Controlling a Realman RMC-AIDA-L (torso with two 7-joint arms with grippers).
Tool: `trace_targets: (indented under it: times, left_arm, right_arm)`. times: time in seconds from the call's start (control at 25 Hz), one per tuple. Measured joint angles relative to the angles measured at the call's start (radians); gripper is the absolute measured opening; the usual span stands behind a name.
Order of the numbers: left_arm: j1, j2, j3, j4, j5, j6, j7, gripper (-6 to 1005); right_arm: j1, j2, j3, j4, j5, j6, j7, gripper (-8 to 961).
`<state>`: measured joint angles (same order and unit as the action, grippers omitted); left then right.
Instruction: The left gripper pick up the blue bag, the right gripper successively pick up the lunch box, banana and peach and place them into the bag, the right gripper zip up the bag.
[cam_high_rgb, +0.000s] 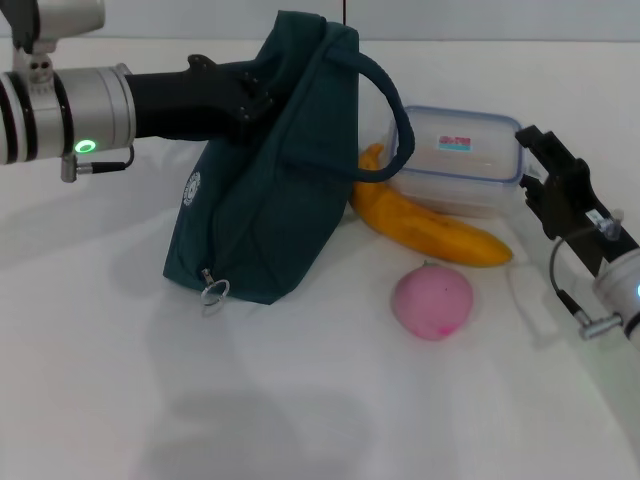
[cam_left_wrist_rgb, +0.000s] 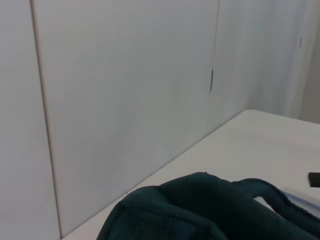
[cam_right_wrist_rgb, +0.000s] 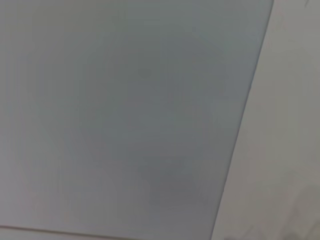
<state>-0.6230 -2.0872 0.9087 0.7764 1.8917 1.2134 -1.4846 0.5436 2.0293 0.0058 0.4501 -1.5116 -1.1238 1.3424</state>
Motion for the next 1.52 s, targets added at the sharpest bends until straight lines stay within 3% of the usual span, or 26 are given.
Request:
trace_targets:
  times: [1.52]
  left_arm:
    - [0.013,-0.002,0.058,0.000,-0.002,0.000,0.121,40]
  right_arm:
    - [0.082,0.000,0.139,-0.023,0.006,0.144,0.001,524]
